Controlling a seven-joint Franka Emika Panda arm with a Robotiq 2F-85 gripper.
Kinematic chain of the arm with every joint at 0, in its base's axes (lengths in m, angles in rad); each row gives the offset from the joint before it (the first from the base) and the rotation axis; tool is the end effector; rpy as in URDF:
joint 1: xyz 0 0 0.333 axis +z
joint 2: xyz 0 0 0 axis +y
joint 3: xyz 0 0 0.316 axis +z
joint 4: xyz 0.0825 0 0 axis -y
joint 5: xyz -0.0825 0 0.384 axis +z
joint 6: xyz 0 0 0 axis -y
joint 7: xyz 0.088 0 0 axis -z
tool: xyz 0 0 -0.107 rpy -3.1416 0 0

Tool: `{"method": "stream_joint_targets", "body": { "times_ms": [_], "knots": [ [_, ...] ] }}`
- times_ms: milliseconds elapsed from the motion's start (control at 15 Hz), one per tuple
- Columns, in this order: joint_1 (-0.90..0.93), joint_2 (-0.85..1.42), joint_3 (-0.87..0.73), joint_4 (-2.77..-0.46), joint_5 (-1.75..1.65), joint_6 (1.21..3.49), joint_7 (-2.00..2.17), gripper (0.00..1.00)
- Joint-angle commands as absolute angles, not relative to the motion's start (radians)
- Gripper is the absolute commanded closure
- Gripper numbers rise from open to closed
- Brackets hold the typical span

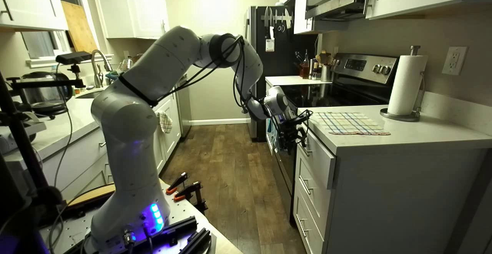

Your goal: Open the first top drawer

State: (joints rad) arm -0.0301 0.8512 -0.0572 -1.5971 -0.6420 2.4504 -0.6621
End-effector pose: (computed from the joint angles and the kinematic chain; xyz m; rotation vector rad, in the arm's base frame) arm 0.6871 -0.0556 0.1306 2.3182 1.4174 -0.2306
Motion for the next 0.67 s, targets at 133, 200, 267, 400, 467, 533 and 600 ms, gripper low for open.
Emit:
{"method": "stream_joint_targets", "body": {
  "times_ms": [133, 200, 267, 400, 467, 533, 600],
  "knots": [
    [-0.036, 0.815, 0.019, -1.76, -0.609, 2.483, -0.696, 0.0],
    [-0.034, 0.81, 0.013, -1.771, -0.625, 2.497, -0.702, 0.0],
    [-0.034, 0.806, 0.013, -1.779, -0.626, 2.501, -0.704, 0.0],
    [-0.036, 0.8, 0.012, -1.794, -0.633, 2.519, -0.709, 0.0],
    [-0.036, 0.798, 0.011, -1.799, -0.637, 2.523, -0.711, 0.0],
    [-0.034, 0.797, 0.011, -1.802, -0.643, 2.527, -0.711, 0.0],
    [-0.032, 0.796, 0.009, -1.804, -0.649, 2.527, -0.711, 0.0]
  ]
}}
